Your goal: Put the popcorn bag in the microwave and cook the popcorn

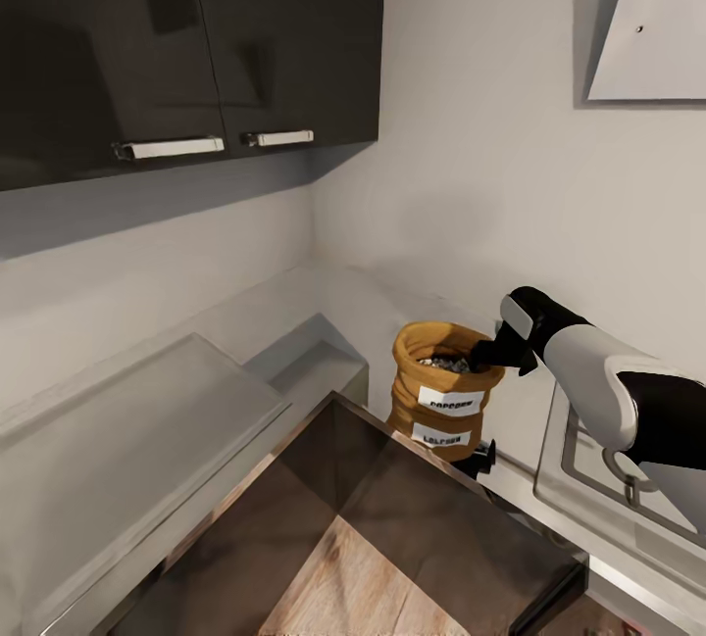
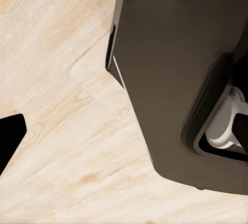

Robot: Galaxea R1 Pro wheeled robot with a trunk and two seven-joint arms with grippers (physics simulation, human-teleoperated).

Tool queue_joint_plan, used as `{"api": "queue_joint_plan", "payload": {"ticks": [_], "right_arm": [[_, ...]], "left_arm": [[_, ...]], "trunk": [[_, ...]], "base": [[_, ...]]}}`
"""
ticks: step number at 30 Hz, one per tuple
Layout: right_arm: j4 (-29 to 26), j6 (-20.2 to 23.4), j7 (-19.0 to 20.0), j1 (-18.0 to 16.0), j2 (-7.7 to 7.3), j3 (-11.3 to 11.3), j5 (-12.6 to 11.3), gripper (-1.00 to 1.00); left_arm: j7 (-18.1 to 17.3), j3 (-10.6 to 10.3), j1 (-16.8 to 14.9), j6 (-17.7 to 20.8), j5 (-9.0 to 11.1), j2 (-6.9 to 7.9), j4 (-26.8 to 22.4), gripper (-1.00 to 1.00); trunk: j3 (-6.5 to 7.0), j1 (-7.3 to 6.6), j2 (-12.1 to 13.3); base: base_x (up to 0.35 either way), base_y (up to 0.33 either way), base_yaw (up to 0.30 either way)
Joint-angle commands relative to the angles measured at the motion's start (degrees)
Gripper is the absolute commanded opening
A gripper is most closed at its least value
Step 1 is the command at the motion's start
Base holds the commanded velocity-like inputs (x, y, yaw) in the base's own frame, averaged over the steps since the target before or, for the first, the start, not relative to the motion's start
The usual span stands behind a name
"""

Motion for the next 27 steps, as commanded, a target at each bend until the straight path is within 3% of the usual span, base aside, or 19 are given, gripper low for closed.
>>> {"api": "queue_joint_plan", "payload": {"ticks": [1, 22, 23, 27], "right_arm": [[-0.06, 0.14, -0.6, -0.03, 0.0, -0.25, -0.58, 1.0], [-0.06, 0.14, -0.6, -0.03, 0.0, -0.25, -0.58, 1.0], [-0.06, 0.14, -0.6, -0.03, 0.0, -0.25, -0.58, -1.0], [0.02, 0.14, -0.6, -0.04, 0.0, -0.25, -0.58, -1.0]], "left_arm": [[0.02, 0.23, 0.01, 0.37, 0.03, -0.01, -0.16, 1.0], [0.02, 0.23, 0.01, 0.37, 0.03, -0.02, -0.16, 1.0], [0.02, 0.23, 0.01, 0.37, 0.03, -0.03, -0.16, 1.0], [0.02, 0.23, 0.01, 0.37, 0.03, -0.02, -0.16, 1.0]], "trunk": [[-0.15, 0.02, -0.1], [-0.69, 0.02, -0.1], [-0.69, 0.02, -0.1], [-0.69, 0.02, -0.1]], "base": [[0.0, 0.0, -0.003], [0.0, 0.0, 0.0], [0.0, 0.0, 0.0], [0.0, 0.0, 0.0]]}}
